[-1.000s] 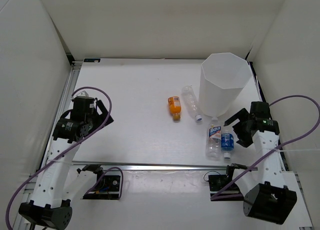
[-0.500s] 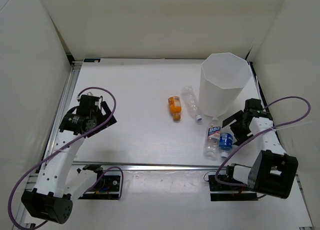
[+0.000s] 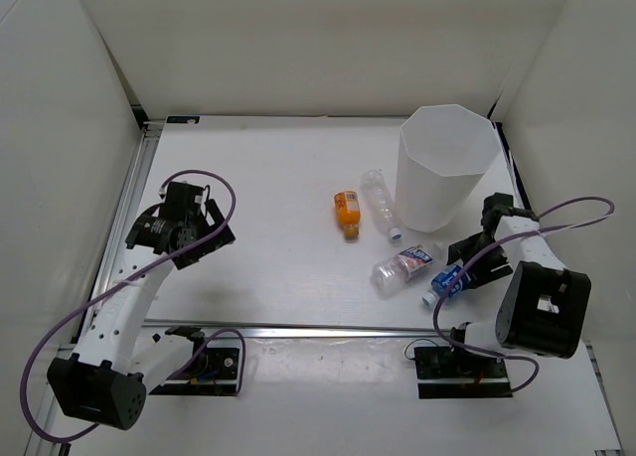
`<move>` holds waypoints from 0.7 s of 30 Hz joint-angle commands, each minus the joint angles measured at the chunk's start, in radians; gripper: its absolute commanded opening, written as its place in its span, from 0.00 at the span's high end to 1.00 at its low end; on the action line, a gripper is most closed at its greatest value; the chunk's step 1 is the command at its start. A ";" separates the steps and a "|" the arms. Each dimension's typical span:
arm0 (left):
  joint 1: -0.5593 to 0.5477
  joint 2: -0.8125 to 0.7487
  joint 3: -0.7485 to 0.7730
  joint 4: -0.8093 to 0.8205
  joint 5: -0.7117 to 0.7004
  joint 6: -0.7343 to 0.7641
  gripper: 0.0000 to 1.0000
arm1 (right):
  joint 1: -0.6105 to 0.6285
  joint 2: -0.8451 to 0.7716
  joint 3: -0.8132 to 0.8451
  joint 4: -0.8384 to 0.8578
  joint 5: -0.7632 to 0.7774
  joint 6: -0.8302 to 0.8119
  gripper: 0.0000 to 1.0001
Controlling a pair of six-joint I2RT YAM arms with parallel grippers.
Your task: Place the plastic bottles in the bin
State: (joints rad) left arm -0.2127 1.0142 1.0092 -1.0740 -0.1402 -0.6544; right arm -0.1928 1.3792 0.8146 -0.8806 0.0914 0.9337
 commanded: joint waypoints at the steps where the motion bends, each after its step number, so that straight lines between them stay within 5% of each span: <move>1: -0.005 0.015 0.038 0.023 0.014 -0.002 0.00 | -0.017 -0.028 0.072 -0.130 0.096 0.059 0.42; 9: -0.005 0.052 0.060 0.042 0.014 -0.011 0.00 | -0.077 -0.239 0.294 -0.372 0.136 0.024 0.74; 13: -0.014 0.072 0.071 0.042 0.024 -0.021 0.00 | -0.077 -0.331 0.600 -0.403 0.027 -0.041 0.82; 21: -0.036 0.150 0.115 0.051 0.024 -0.021 0.00 | -0.077 -0.218 1.038 -0.098 -0.142 -0.104 0.87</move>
State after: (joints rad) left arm -0.2394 1.1553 1.0794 -1.0386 -0.1249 -0.6712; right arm -0.2684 1.0748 1.7737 -1.1374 0.0418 0.8829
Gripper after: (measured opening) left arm 0.996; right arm 0.721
